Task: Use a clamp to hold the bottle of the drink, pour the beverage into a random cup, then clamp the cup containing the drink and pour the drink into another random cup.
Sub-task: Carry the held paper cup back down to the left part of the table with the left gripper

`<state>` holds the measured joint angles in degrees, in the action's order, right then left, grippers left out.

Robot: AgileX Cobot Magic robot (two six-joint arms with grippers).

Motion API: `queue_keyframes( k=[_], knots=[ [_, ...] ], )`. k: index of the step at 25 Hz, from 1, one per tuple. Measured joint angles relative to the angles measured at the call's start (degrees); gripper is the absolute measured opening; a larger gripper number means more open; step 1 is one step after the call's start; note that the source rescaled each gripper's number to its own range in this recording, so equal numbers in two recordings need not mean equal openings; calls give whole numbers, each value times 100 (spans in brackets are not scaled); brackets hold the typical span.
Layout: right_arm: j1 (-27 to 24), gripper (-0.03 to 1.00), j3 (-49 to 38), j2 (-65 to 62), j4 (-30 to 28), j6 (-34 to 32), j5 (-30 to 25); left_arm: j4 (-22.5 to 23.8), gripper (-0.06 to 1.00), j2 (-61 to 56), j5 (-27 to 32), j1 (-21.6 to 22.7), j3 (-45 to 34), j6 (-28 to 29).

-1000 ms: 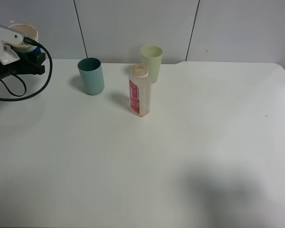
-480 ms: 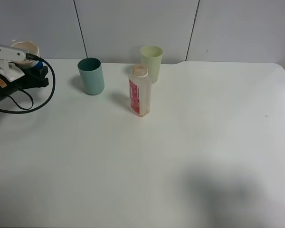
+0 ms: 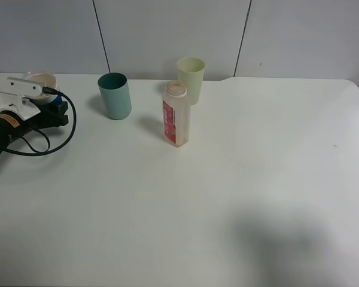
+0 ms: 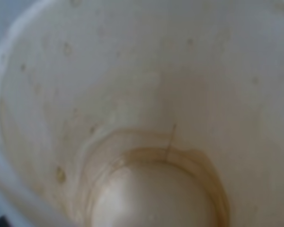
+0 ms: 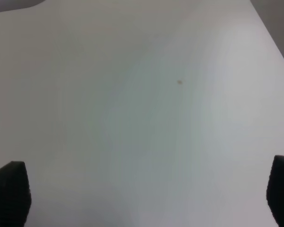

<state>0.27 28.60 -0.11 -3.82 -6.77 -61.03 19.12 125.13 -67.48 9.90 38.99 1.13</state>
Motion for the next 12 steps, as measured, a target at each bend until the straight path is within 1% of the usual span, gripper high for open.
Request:
queue_keyframes(
  k=[12],
  knots=[
    [0, 100, 0, 0, 0, 0, 0, -4, 0, 69, -15, 0, 0, 0]
  ],
)
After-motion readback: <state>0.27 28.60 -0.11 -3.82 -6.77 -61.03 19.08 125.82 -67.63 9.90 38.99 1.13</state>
